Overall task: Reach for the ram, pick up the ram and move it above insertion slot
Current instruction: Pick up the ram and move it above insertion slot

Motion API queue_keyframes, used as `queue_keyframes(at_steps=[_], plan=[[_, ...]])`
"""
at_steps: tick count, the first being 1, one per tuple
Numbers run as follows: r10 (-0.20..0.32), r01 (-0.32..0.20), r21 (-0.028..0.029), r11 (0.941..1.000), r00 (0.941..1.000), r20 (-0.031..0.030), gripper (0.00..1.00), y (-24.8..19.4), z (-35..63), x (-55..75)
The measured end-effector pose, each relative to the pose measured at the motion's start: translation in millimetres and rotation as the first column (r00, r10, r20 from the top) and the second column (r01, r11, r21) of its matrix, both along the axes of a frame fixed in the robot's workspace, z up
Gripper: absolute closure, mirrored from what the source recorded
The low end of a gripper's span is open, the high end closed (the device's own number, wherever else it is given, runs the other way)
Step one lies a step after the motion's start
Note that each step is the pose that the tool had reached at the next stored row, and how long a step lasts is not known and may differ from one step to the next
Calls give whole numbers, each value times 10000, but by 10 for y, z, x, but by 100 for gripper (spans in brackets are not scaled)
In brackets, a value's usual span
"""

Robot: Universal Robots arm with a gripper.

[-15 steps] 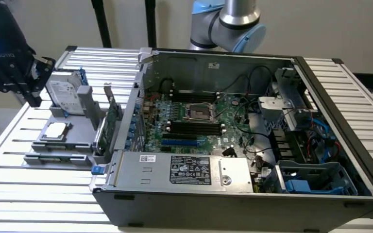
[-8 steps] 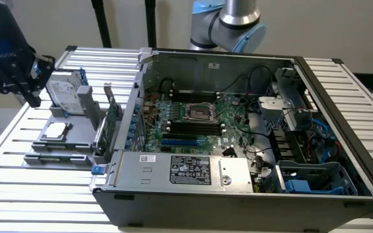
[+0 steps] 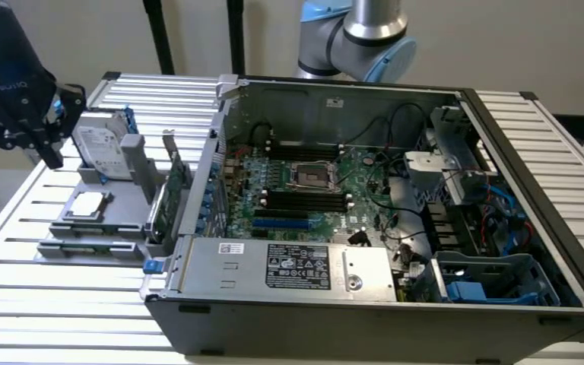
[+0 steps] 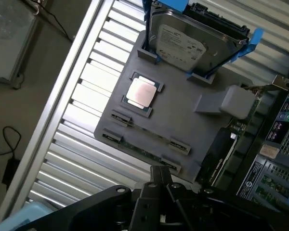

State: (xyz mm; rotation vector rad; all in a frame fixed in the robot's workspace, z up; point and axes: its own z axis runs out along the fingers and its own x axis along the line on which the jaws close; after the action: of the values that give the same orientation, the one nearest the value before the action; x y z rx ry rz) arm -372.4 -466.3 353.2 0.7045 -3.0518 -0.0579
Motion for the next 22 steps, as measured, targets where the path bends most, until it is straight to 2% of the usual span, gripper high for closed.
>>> queue_keyframes(at_steps=[3, 6, 11, 13, 16, 19, 22], plan=[[538, -538, 0, 9985, 9985, 0, 89, 0, -1, 0], [1081, -1081, 0, 9941, 9941, -1, 89, 0, -3, 0], [1986, -1986, 0, 9801, 9801, -1, 89, 0, -6, 0], [2331, -2331, 0, 9724, 9724, -1, 89, 0, -7, 0], [2869, -2869, 0, 9580, 9580, -1, 89, 0, -9, 0], [3388, -3388, 0, 9409, 9409, -1, 89, 0, -10, 0], [3890, -3890, 0, 9213, 9213, -1, 89, 0, -12, 0]])
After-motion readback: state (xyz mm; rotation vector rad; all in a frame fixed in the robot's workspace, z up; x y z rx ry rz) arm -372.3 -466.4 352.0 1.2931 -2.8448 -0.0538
